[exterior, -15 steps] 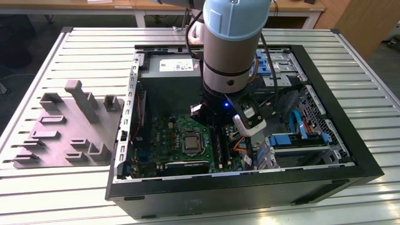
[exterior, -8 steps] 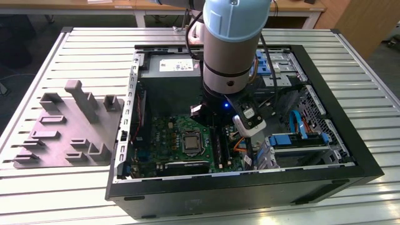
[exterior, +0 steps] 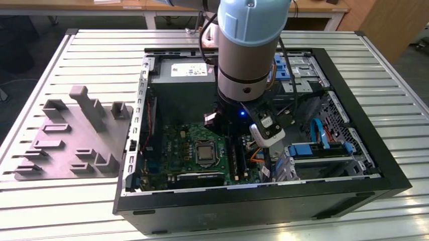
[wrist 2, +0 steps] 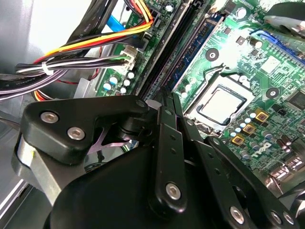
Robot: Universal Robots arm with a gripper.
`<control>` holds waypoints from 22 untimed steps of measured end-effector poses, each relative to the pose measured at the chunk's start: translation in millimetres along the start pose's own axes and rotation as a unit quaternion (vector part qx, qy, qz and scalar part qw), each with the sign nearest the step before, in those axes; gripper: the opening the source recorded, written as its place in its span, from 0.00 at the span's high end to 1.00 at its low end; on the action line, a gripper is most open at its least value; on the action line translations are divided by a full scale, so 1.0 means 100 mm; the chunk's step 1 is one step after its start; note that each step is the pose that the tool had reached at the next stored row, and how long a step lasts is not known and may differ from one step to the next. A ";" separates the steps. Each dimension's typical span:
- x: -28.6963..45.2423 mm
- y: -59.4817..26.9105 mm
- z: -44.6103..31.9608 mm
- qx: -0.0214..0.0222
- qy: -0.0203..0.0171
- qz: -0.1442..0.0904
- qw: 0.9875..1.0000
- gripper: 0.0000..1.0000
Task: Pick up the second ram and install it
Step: 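Insert the second ram into the second slot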
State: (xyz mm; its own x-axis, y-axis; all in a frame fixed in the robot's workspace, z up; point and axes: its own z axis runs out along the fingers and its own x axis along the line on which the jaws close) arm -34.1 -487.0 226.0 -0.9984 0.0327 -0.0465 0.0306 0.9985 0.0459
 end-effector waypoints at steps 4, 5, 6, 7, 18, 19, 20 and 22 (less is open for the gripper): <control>0.000 -0.005 0.000 0.001 0.000 0.000 1.000 0.89; 0.000 -0.005 0.000 0.001 0.000 0.000 1.000 0.89; 0.000 -0.005 0.000 0.001 0.000 0.000 1.000 0.89; 0.000 -0.005 0.000 0.001 0.000 0.001 1.000 0.89; 0.000 -0.005 0.013 0.001 0.000 0.003 1.000 0.89; 0.000 -0.005 0.013 0.001 0.000 0.003 1.000 0.89; 0.001 -0.005 0.013 0.001 0.000 0.003 1.000 0.89; 0.001 -0.005 0.014 0.001 0.000 0.000 1.000 0.89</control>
State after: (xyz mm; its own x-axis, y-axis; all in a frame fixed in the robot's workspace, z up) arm -34.1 -487.5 224.6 -0.9984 0.0334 -0.0465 0.0313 0.9985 0.0439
